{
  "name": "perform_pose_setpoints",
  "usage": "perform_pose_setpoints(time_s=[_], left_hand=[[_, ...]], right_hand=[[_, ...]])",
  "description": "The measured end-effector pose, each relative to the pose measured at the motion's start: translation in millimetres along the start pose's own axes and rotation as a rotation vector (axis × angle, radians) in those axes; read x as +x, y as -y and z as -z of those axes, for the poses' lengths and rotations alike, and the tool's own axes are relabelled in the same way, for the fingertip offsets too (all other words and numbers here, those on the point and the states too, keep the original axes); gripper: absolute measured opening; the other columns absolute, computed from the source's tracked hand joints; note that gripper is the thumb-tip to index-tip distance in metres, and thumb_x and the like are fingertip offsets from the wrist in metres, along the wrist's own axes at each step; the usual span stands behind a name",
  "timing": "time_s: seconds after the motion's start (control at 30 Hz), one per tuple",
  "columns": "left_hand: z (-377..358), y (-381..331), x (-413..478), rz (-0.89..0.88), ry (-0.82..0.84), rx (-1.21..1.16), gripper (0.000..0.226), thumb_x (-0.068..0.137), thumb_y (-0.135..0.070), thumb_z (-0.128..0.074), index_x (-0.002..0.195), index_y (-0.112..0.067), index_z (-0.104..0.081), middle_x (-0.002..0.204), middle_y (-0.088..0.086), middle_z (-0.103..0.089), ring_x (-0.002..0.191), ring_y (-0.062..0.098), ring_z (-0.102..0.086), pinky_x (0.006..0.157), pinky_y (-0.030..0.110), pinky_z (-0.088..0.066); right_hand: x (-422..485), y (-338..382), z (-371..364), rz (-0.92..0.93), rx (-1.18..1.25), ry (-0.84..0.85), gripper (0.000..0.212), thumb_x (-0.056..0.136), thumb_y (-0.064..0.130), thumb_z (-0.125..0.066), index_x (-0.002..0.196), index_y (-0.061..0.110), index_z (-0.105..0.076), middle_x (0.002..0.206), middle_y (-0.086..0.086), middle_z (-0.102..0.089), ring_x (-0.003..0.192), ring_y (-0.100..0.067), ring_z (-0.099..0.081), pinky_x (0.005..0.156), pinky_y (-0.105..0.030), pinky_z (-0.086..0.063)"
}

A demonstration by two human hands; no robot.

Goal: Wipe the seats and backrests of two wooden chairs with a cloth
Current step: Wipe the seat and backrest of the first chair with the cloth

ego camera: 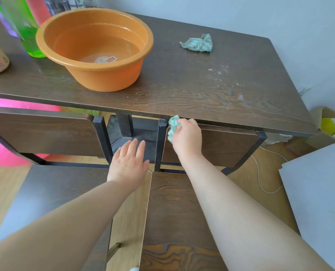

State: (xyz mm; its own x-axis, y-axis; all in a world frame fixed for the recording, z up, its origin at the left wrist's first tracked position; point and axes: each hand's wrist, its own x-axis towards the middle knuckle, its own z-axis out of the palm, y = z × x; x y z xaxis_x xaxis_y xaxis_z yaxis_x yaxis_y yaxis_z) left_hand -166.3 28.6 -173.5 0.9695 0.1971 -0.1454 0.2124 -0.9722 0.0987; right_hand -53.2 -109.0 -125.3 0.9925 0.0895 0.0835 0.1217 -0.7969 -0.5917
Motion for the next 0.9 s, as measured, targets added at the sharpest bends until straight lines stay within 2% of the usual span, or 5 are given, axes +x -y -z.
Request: perform_pose_setpoints(time_s=[0.27,0.47,0.63,0.8,0.9], left_hand=[[-7.1,23.2,1.4,0.008,-0.002,0.005,0.062,0.102,-0.048,-0.026,0.154,-0.023,-0.005,0.162,0.003,-0.014,0.149,0.024,-0.011,0.120,0.041,-0.017],[-20.5,35.4,1.6,0.007,0.008,-0.005,0.062,0.102,-0.046,-0.028,0.154,-0.021,-0.007,0.161,0.005,-0.016,0.148,0.025,-0.013,0.119,0.041,-0.020],[-47.7,41.3,3.0,0.014,0.032,-0.004,0.059,0.102,-0.043,-0.026,0.154,-0.021,-0.008,0.160,0.005,-0.016,0.147,0.024,-0.012,0.118,0.039,-0.018],[-80.2,43.0,2.9,0.029,0.070,-0.043,0.060,0.102,-0.044,-0.027,0.154,-0.021,-0.009,0.160,0.004,-0.017,0.147,0.023,-0.011,0.118,0.039,-0.018],[-98.5,43.9,1.0,0.031,0.090,-0.050,0.060,0.101,-0.044,-0.030,0.153,-0.020,-0.014,0.159,0.004,-0.020,0.147,0.023,-0.013,0.118,0.039,-0.019]], right_hand=[[-1.7,14.5,-26.5,0.061,0.101,-0.019,0.030,0.098,0.012,-0.048,0.125,0.010,-0.062,0.118,-0.006,-0.058,0.106,-0.019,-0.057,0.085,-0.028,-0.053],[-12.9,-4.6,-43.1,0.394,0.055,-0.043,0.029,0.094,0.009,-0.056,0.122,0.009,-0.062,0.121,-0.008,-0.058,0.108,-0.022,-0.059,0.086,-0.033,-0.056],[-12.9,-32.6,-58.5,0.598,-0.034,-0.070,0.034,0.091,0.010,-0.060,0.124,0.004,-0.062,0.106,-0.012,-0.061,0.098,-0.025,-0.061,0.080,-0.030,-0.054],[-25.2,-65.9,-91.0,0.667,-0.178,0.022,0.042,0.081,0.005,-0.074,0.121,0.002,-0.063,0.106,-0.013,-0.064,0.097,-0.028,-0.064,0.079,-0.037,-0.059],[-34.5,-83.1,-115.6,0.642,-0.189,0.045,0.041,0.078,-0.001,-0.073,0.118,0.002,-0.065,0.100,-0.013,-0.064,0.090,-0.030,-0.063,0.068,-0.040,-0.060]])
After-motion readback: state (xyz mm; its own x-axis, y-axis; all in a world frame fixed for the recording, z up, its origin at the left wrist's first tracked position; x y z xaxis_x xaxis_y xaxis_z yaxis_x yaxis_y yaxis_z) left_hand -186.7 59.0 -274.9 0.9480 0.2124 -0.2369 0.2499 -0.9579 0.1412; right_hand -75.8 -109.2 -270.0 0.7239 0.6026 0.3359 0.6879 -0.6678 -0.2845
